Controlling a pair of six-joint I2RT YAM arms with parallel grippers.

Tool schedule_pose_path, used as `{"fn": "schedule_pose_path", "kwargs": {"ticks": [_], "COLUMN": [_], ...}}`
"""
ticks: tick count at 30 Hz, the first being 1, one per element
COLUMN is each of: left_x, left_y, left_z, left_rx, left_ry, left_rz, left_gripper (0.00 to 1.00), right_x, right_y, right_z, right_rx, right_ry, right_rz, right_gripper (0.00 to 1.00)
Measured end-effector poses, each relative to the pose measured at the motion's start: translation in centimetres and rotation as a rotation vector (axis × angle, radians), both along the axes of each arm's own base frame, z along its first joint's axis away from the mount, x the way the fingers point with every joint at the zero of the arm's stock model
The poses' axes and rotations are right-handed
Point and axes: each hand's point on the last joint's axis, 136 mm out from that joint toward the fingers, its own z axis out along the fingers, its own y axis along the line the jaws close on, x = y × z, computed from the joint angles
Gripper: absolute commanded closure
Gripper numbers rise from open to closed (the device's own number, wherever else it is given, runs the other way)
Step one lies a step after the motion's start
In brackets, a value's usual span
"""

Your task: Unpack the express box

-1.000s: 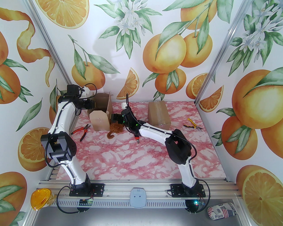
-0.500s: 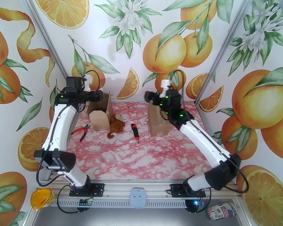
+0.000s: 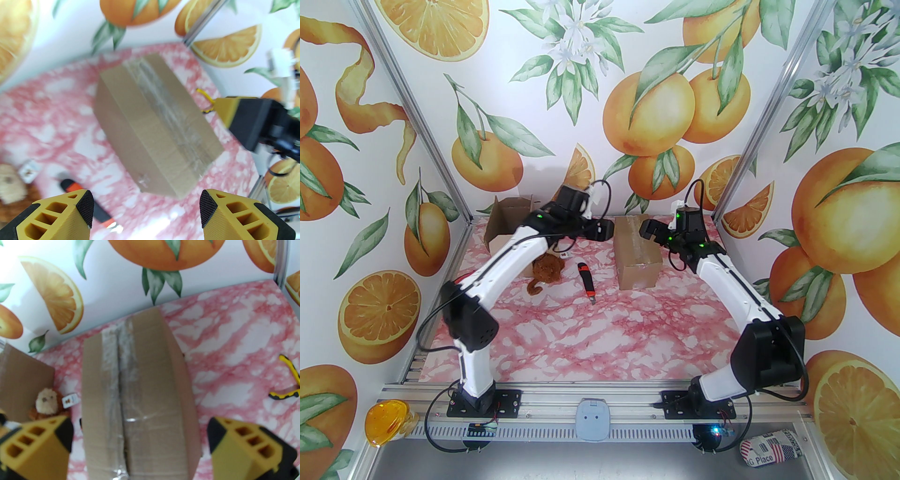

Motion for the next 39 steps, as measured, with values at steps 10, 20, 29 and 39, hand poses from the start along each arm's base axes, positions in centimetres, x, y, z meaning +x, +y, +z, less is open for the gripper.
{"fn": "schedule_pose_path", "kwargs": {"ticks": [10, 20, 29, 39], "left_x": [0.3, -0.8, -5.7, -9.6], "left_y": [-4.8, -7.3, -6.6, 1.5], "left_z": [-5.8, -5.0, -5.4, -4.8], "left_rx": [-0.084, -0.169, -0.145, 0.088], "left_ry": [0.137, 0.117, 0.121, 0.093], "left_rz": [-0.021, -0.122, -0.163, 0.094], "left_gripper": [0.23, 0.25, 0.22, 0.11], "right_x": [-0.5, -3.2, -8.9, -12.3], "right_y": [0.6, 1.4, 1.4, -0.4], "right_z": [-4.0, -6.4, -3.8, -0.5], "right_rx": [0.109, 0.215, 0.228, 0.104], "right_ry": [0.115, 0.141, 0.14, 0.048], "right_rz": [0.072, 0.114, 0.117, 0.058], "right_gripper": [0.03, 0.07, 0.03, 0.0]}}
